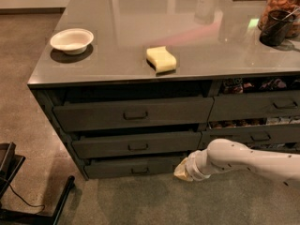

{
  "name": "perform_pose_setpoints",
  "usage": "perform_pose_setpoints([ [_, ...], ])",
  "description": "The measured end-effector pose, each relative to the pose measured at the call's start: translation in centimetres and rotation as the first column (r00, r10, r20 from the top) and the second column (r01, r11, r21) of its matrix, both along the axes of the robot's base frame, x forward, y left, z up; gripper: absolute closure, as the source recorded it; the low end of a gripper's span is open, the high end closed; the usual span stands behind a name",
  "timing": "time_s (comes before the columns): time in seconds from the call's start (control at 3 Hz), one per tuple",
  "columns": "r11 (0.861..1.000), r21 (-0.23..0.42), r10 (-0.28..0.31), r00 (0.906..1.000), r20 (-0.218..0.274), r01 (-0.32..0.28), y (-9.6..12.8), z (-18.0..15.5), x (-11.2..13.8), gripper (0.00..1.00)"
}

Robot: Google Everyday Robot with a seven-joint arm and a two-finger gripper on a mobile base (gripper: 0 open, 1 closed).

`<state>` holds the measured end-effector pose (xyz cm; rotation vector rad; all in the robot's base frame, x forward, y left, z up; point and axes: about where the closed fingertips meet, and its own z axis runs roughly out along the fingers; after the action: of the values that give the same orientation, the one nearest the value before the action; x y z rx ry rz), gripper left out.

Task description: Open bottom drawer

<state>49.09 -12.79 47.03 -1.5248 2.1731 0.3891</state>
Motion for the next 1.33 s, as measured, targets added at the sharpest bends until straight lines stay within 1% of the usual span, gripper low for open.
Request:
perform_pose_setpoints([
  [0.33,1.000,-0.001,0.007,1.0000,0.001,-0.007,0.1,-0.4,-0.1,1.00],
  [0.67,0.999,0.010,0.036,0.9980,0.051,-0.036,0.3,-3.6,0.4,1.00],
  [1.0,0.995,0.036,0.090,0.9884,0.122,-0.095,1.7,-8.2,2.1,1.00],
  [1.33,0.988,0.113,0.091,0.9880,0.125,-0.105,3.7,-17.1,4.2,1.00],
])
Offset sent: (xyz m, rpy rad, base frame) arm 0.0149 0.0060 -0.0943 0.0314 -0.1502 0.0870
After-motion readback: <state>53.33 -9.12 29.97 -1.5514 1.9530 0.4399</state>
